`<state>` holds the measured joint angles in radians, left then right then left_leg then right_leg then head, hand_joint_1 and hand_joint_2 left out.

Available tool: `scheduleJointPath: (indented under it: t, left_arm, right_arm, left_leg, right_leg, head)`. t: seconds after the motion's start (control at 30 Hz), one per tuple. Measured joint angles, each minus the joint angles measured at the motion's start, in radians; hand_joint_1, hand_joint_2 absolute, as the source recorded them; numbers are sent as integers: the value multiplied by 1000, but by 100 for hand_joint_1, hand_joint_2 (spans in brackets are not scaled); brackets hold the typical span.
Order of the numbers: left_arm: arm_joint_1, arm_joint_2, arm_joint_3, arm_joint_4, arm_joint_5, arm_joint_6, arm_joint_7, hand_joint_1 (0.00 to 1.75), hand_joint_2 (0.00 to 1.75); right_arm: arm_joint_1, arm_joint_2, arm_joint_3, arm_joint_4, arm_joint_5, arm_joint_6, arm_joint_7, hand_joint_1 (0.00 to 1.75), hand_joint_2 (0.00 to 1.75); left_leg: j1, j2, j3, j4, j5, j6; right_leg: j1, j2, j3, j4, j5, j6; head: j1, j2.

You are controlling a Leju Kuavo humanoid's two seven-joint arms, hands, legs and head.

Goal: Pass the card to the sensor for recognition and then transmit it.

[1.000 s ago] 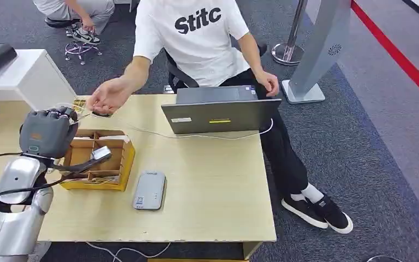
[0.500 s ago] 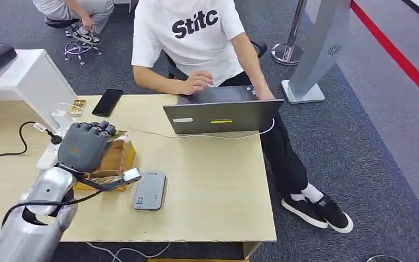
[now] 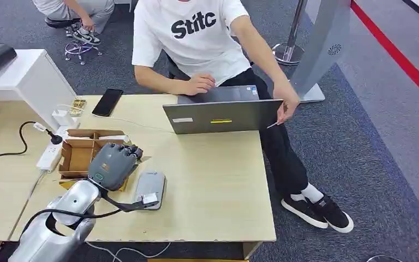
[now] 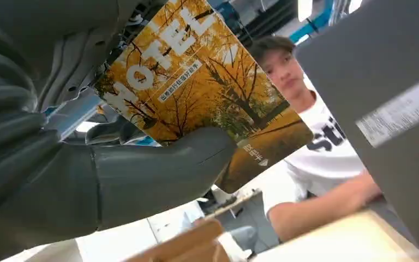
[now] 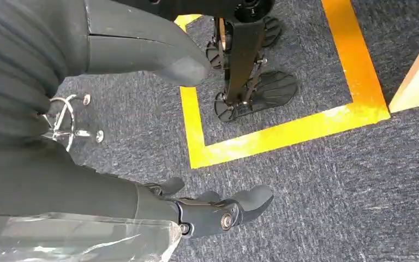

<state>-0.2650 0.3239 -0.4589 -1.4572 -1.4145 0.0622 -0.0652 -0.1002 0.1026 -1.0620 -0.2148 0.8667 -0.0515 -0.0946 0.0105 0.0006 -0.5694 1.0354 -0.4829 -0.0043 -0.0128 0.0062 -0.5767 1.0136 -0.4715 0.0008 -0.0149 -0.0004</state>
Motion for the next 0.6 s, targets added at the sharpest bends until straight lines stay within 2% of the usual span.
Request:
scheduleJointPath:
  t: [0.6]
  left_arm:
    - [18, -23, -52, 170, -13, -5, 13, 175, 175]
  right_arm:
    - [0, 0, 0, 0, 27, 7, 0, 0, 175]
  left_leg:
    - [0, 0, 0, 0, 0, 0]
  right_leg:
    - [0, 0, 0, 0, 0, 0]
  head:
    - [0, 0]
